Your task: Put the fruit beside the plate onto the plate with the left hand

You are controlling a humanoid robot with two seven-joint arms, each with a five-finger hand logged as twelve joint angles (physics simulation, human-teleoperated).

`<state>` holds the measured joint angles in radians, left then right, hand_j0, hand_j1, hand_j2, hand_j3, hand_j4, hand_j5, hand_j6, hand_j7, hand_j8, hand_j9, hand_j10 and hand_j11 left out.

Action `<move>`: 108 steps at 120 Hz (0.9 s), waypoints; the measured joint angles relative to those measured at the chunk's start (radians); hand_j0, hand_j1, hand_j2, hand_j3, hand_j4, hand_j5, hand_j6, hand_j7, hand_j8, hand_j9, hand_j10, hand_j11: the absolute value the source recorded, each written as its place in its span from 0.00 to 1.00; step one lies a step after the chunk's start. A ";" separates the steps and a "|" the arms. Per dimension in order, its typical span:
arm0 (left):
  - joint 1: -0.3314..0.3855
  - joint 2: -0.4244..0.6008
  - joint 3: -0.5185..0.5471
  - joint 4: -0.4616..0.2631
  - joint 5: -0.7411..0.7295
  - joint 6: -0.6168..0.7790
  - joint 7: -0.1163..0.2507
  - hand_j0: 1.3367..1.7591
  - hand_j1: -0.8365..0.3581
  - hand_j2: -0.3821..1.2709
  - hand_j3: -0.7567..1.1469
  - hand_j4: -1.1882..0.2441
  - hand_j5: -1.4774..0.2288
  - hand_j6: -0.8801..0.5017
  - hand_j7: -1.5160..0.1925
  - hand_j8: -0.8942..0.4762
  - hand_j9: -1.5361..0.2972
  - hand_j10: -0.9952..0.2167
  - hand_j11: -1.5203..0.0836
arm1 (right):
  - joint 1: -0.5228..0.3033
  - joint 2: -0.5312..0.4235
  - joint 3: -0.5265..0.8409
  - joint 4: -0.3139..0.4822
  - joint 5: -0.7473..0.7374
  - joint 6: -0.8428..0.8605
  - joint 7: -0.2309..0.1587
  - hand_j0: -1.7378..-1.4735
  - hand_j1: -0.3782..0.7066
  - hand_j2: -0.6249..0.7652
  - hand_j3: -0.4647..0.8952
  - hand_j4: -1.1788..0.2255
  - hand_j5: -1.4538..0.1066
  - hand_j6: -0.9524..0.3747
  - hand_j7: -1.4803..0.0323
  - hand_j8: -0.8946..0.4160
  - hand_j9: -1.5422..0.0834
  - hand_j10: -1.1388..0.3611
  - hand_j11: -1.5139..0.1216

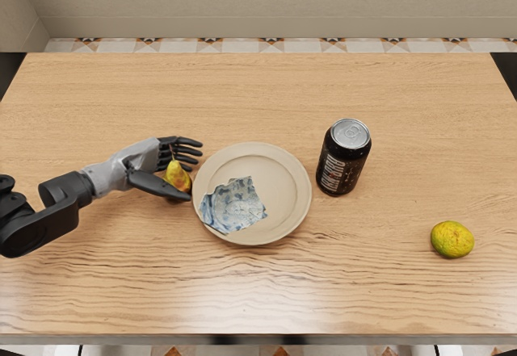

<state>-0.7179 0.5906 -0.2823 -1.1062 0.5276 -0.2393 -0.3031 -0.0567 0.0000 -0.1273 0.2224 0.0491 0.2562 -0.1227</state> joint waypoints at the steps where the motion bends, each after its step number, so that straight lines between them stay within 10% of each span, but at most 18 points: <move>1: 0.000 0.000 0.000 0.000 0.000 0.000 0.000 0.76 0.64 0.28 0.40 0.58 0.60 0.38 0.62 0.39 0.59 0.53 0.66 | 0.000 0.000 0.000 0.000 0.000 0.000 0.000 0.30 0.05 0.45 0.34 0.83 0.92 0.71 0.96 0.67 0.94 0.75 0.91; 23: 0.011 0.000 0.001 -0.006 0.000 -0.001 0.005 0.74 0.57 0.28 0.39 0.54 0.55 0.33 0.57 0.35 0.54 0.48 0.61 | 0.000 0.000 0.000 0.000 0.000 0.000 0.000 0.30 0.05 0.45 0.34 0.83 0.92 0.71 0.96 0.67 0.94 0.75 0.91; 36: 0.017 0.001 0.001 -0.012 -0.001 -0.001 0.007 0.72 0.53 0.22 0.55 0.50 0.52 0.34 0.53 0.31 0.51 0.45 0.58 | 0.000 0.000 0.000 0.000 0.000 0.000 0.000 0.30 0.05 0.45 0.34 0.83 0.92 0.71 0.96 0.67 0.94 0.75 0.91; 108: 0.002 0.067 -0.001 -0.059 -0.001 -0.009 0.007 0.76 0.36 0.31 0.41 0.41 0.40 0.20 0.42 0.34 0.40 0.54 0.45 | 0.000 0.000 0.000 0.000 0.000 0.000 0.000 0.30 0.05 0.45 0.34 0.83 0.92 0.71 0.96 0.67 0.94 0.75 0.91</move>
<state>-0.7155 0.6578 -0.2828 -1.1654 0.5268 -0.2479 -0.2965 -0.0567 0.0000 -0.1273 0.2224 0.0491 0.2562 -0.1227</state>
